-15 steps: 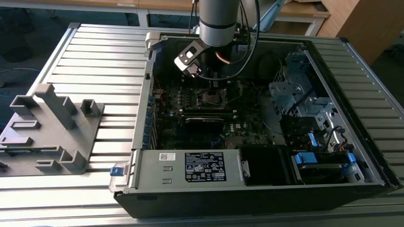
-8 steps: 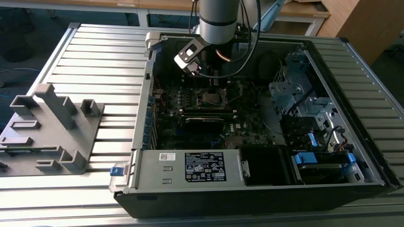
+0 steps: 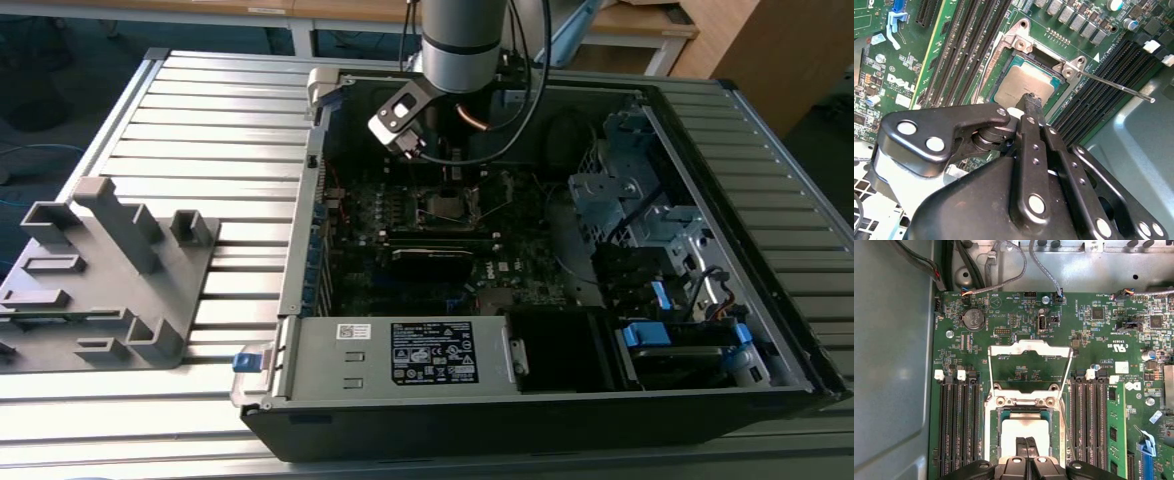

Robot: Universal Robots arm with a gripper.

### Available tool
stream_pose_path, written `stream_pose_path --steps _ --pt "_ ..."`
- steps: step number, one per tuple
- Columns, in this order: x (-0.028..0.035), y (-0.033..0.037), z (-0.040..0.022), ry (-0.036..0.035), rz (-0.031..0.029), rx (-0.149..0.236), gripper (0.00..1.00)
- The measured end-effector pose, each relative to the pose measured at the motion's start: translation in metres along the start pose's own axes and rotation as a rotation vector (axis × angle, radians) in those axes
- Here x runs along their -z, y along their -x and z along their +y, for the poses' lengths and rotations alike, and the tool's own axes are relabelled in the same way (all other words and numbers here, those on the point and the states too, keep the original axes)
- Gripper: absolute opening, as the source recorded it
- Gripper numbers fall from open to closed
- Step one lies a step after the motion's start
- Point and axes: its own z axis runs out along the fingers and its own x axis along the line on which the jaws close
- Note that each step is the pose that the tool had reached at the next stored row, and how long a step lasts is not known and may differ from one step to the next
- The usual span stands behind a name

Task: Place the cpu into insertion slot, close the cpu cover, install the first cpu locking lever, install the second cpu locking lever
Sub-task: 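Place the cpu into insertion slot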

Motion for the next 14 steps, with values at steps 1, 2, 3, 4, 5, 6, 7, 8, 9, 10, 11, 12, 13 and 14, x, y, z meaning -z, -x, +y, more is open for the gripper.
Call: stream_pose_path --steps 1,2,3,4,5,6,7,8,9,10,11,12,13,14 --pt "0.0001 0.0 0.0 0.0 0.0 0.0 0.11" --pt "0.0001 0.0 0.0 -0.0007 0.0 0.0 0.11" --pt "0.0001 0.0 0.0001 -0.0049 -0.0001 0.0 0.11" --pt "0.0001 0.0 0.0001 -0.012 -0.0002 0.0 0.11" --pt "0.0002 0.0 0.0001 -0.0147 -0.0004 0.0 0.11" --pt "0.0002 0.0 0.0001 -0.0154 -0.0005 0.0 0.11" --pt "0.0001 0.0 0.0001 -0.0161 -0.0004 0.0 0.11" --pt "0.0001 0.0 0.0002 -0.0167 -0.0003 0.0 0.11" --pt "0.0001 0.0 0.0002 -0.0171 -0.0003 0.0 0.11" --pt "-0.0001 0.0 0.0005 -0.0183 -0.0002 0.0 0.11" --pt "-0.0001 0.0 0.0007 -0.0202 -0.0002 0.0 0.11" --pt "-0.0001 0.0 0.0007 -0.0208 -0.0003 0.0 0.11" --pt "-0.0001 0.0 0.0007 -0.0209 -0.0003 0.0 0.11" --pt "-0.0001 0.0 0.0007 -0.0247 -0.0003 0.0 0.11"
